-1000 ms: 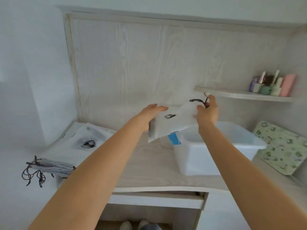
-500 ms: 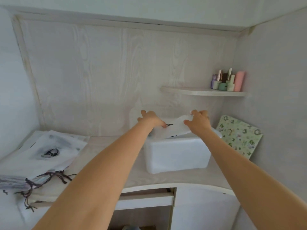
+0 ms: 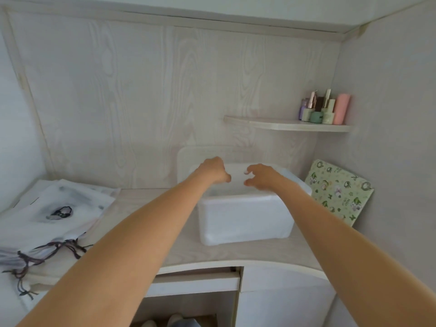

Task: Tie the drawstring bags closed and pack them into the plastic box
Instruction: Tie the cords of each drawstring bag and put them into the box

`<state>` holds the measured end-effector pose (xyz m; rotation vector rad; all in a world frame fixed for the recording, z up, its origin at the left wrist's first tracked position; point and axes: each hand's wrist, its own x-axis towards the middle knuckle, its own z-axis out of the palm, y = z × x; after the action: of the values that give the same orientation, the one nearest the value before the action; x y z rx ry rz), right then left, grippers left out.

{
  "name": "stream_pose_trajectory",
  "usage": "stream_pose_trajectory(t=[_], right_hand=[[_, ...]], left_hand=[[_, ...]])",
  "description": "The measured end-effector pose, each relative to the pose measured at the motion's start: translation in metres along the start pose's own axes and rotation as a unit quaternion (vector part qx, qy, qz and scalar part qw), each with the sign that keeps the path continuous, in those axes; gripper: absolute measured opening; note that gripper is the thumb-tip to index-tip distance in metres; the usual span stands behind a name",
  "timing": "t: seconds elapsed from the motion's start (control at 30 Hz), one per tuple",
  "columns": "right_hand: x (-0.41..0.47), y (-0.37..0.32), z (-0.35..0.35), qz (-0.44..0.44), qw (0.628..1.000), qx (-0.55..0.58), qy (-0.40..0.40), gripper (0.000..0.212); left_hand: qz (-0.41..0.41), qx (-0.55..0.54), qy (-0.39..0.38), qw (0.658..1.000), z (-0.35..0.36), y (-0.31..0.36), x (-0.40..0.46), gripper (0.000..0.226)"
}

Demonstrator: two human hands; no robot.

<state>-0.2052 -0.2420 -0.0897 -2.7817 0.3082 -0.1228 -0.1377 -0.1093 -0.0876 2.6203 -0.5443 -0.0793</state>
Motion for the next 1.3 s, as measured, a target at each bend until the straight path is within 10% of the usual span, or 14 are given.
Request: stream_pose_trajectory(t=[0.53, 1.0, 1.13, 1.3], right_hand=[[-0.01, -0.21, 0.077, -0.228, 0.955, 0.103, 0.158, 0.036], [-0.02, -0.334, 0.23, -0.269, 0.928, 0.159, -0.205, 0.078], [-0.018, -0.339, 0.252, -0.331, 0.929, 0.091, -0.139, 0.08], [-0.017, -0.338, 0.264, -0.315, 0.919, 0.233, -0.051, 0.023]], left_hand=[[-0.029, -0.254, 0.265, 0.93, -0.108, -0.178, -0.071, 0.013], [-0.157, -0.044, 0.056, 0.985, -0.091, -0.402, -0.115, 0.041], [-0.114, -0.058, 0.055, 0.99, -0.083, -0.412, -0.124, 0.038], [-0.102, -0.148, 0.121, 0.976, -0.079, -0.418, -0.13, 0.038]])
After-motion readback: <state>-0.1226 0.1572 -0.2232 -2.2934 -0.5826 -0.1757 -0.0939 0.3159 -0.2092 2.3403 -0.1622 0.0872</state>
